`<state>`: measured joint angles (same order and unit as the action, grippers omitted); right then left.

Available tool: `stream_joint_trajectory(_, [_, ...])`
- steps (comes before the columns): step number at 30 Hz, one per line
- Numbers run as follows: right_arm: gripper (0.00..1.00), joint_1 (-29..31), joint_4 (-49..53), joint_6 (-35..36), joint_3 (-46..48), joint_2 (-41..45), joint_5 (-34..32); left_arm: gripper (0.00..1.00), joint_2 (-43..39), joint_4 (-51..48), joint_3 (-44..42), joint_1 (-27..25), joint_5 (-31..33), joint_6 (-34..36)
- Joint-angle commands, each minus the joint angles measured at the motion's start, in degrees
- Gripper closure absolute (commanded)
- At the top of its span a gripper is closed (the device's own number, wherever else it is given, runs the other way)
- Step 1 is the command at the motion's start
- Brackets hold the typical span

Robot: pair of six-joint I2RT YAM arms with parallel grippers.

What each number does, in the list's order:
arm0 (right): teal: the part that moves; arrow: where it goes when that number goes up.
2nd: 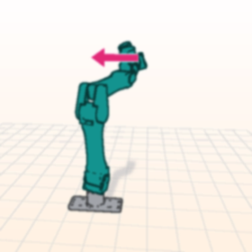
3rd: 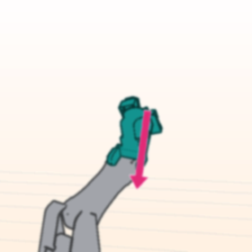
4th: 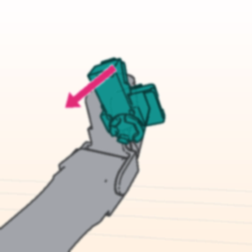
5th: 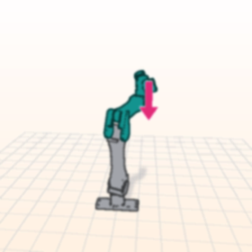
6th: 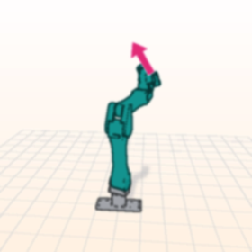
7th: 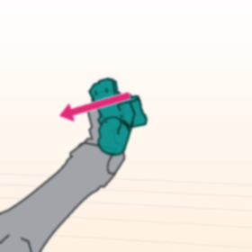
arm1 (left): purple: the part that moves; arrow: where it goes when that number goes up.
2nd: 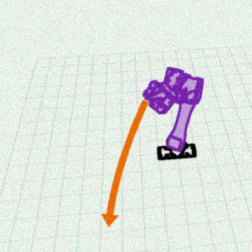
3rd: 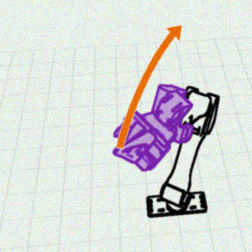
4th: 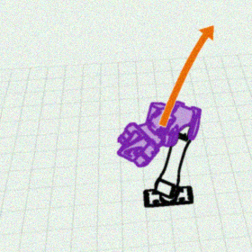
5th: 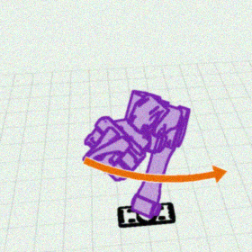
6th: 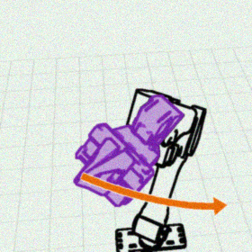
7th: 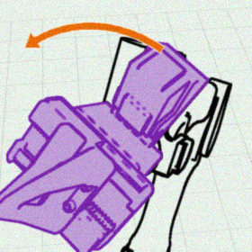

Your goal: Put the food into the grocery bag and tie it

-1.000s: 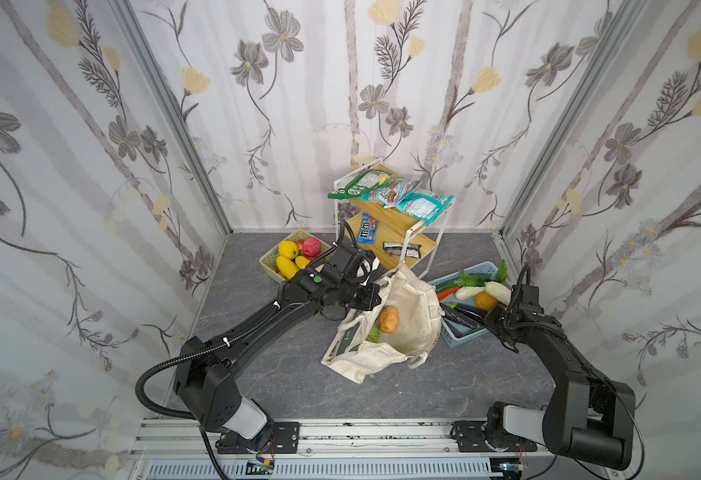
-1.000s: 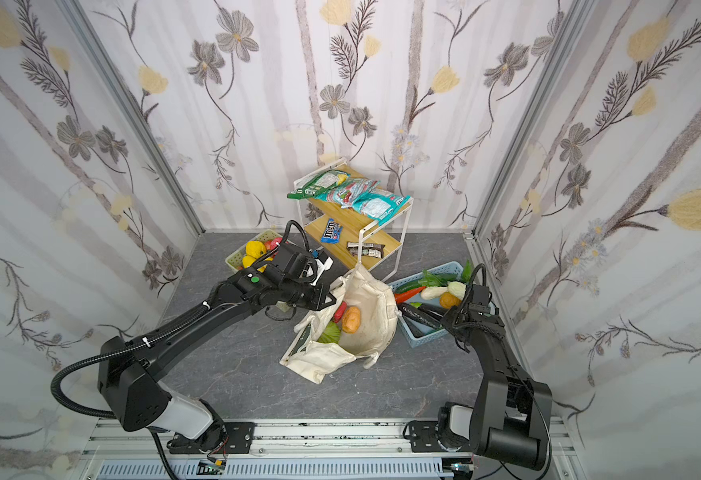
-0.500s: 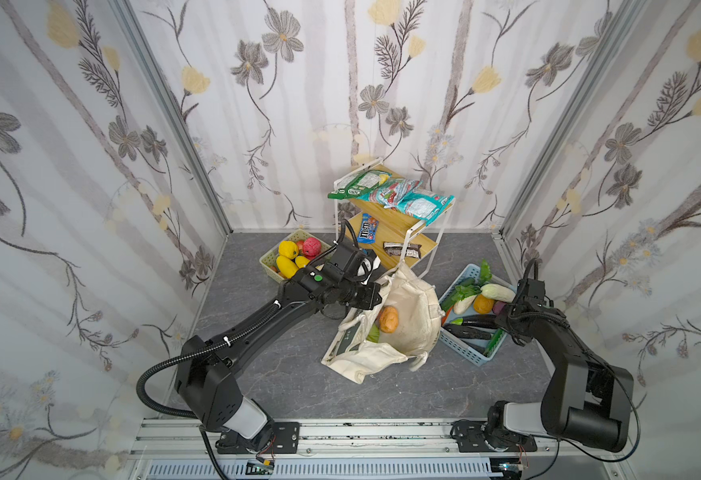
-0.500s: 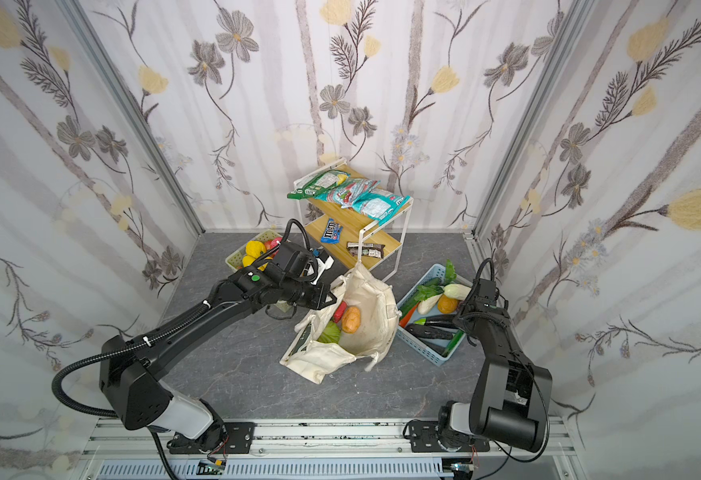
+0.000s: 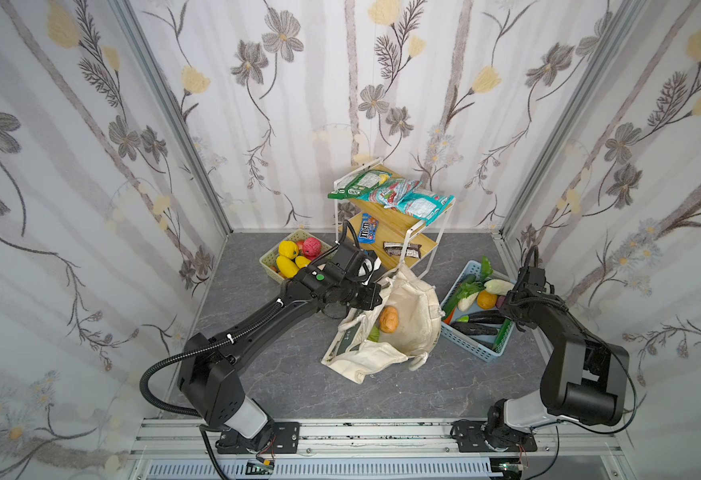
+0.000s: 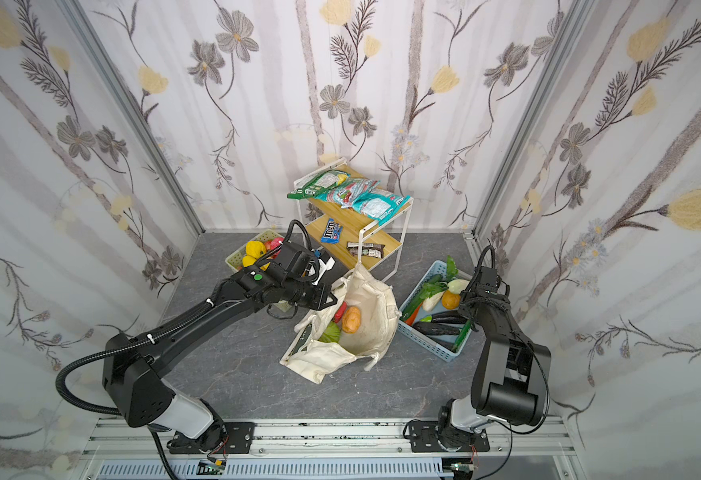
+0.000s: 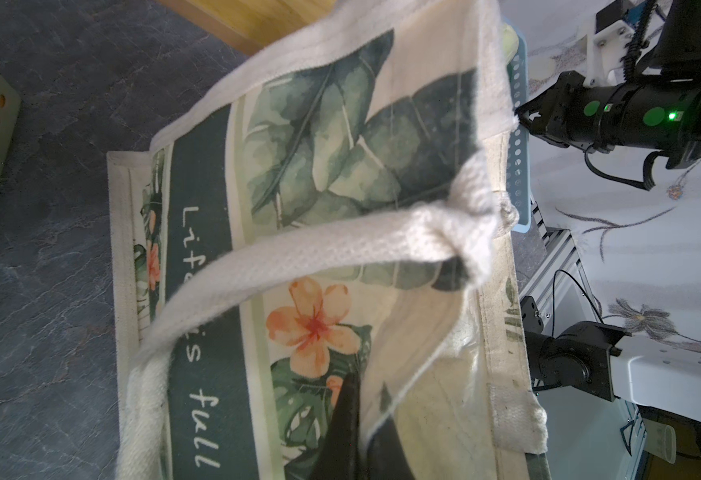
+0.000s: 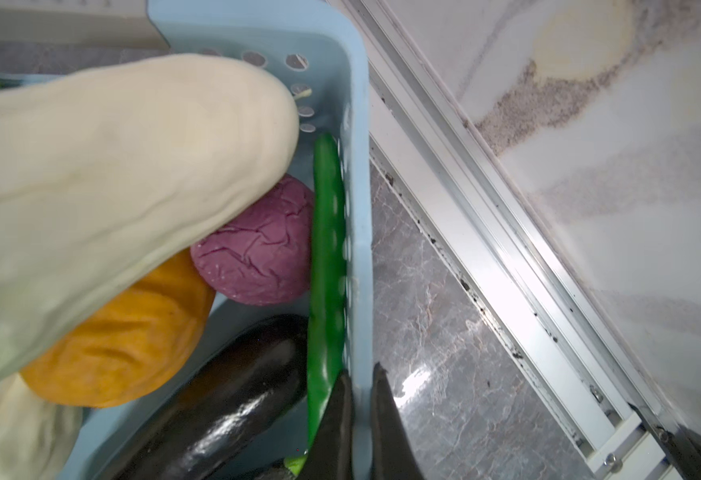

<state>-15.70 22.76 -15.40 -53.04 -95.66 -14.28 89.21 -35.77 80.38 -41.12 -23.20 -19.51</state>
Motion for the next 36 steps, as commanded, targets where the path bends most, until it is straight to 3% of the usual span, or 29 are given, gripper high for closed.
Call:
stream_joint_trajectory(1, [0.92, -0.02, -3.59, 2.34, -1.30, -2.28, 2.60, 1.00, 0.95, -1.09, 1.07, 0.08, -0.41, 0.30])
stream_joint_trajectory(11, [0.89, 0.12, -8.74, 9.55, -2.66, -6.09, 8.67, 1.00, 3.47, -2.37, 2.50, 0.04, -1.17, 0.35])
stream_joint_trajectory(19, [0.82, 1.38, -11.54, 10.45, -1.34, -4.99, 11.27, 1.00, 3.96, -2.74, 4.62, 0.08, -1.10, 0.61])
stream_joint_trajectory(29, [0.62, 1.67, -1.71, 5.77, -7.69, -1.52, 8.97, 1.00, 3.25, -2.12, 3.47, 0.08, -0.88, 0.52])
stream_joint_trajectory(36, [0.62, 7.62, 6.23, -7.10, -10.04, -0.55, 6.20, 1.00, 2.82, -0.97, 1.65, 0.17, -1.05, 0.00])
